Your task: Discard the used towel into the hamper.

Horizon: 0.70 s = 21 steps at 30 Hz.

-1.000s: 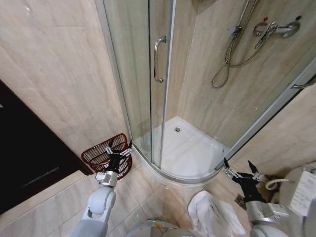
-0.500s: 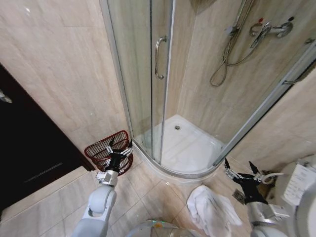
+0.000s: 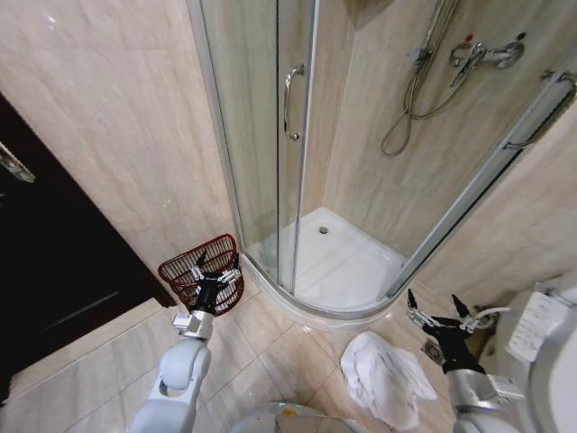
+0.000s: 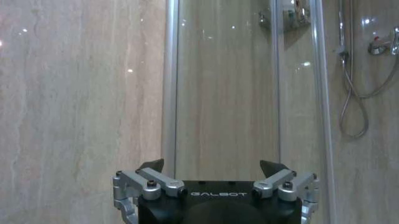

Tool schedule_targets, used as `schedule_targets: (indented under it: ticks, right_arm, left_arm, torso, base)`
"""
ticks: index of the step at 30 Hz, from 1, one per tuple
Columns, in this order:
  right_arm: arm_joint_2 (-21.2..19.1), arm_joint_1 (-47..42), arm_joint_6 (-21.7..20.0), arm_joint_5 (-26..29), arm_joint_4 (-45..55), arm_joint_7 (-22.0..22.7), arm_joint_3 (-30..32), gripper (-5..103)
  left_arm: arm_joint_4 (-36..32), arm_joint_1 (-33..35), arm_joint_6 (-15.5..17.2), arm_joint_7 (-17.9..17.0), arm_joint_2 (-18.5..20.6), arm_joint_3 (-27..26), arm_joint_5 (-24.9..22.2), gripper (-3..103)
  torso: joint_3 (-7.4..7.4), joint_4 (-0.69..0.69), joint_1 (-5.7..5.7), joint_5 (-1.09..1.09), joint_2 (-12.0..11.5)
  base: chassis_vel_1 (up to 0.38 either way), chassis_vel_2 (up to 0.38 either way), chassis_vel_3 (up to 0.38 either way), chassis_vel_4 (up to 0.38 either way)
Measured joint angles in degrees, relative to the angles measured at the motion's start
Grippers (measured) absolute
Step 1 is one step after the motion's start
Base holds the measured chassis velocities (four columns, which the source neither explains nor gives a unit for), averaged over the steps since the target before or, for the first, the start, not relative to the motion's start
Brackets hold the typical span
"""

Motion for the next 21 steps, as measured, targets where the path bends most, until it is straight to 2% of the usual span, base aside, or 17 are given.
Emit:
schedule_targets:
  ticks: [12, 21]
  right_arm:
    - [0.5, -0.4, 0.7, 0.3, 0.9, 0.2, 0.0, 100]
    - [1.1, -1.1, 1.0, -0.2, 1.6, 0.2, -0.3, 100]
  left_arm:
    - [-1.1, 0.1, 1.8, 0.3, 0.7, -0.6, -0.5, 100]
    - [-1.2, 0.3, 1.9, 1.1, 1.2, -1.8, -1.5, 100]
  torso:
    - [2.05, -0.01, 1.31, -0.01, 3.4]
    - [3.25, 0.0, 2.26, -0.01, 5.5]
  base:
    - [0.0, 0.0, 0.0, 0.0]
    - [0.0, 0.0, 0.0, 0.0]
